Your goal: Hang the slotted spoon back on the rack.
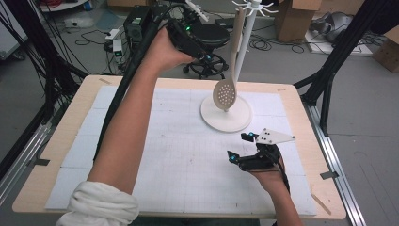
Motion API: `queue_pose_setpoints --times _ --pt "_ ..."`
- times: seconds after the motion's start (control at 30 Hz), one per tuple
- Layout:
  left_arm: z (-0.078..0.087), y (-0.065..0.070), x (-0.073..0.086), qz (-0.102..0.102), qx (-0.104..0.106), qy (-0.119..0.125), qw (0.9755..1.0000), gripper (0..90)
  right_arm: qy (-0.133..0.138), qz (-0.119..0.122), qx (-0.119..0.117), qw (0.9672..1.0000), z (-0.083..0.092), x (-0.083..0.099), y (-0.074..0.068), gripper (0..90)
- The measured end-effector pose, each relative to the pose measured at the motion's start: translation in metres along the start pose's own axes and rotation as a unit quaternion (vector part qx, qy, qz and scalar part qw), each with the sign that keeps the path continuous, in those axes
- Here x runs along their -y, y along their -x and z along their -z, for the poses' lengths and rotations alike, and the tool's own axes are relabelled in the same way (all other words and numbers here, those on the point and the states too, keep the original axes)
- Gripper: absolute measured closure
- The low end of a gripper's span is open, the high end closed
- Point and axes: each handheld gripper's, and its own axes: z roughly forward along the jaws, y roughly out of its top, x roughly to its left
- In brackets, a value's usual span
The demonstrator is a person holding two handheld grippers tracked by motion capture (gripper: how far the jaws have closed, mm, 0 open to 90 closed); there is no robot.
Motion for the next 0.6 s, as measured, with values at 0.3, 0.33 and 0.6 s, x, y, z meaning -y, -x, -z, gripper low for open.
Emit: queue_pose_setpoints --times 0.3,0.33,0.6 --pt "0.021 0.004 0.039 0.012 0.015 0.018 0.9996 38.8 -0.005 0.006 -0.004 1.0000 -0.005 -0.002 -0.003 12.5" --pt "0.022 0.004 0.043 0.007 0.015 0.014 0.9998 38.7 -0.008 0.004 -0.004 1.0000 -0.006 -0.002 -0.004 12.5" --pt "0.024 -0.002 0.075 0.033 0.015 0.018 0.9992 36.6 -0.012 0.005 -0.003 0.9999 -0.008 -0.002 -0.004 12.5"
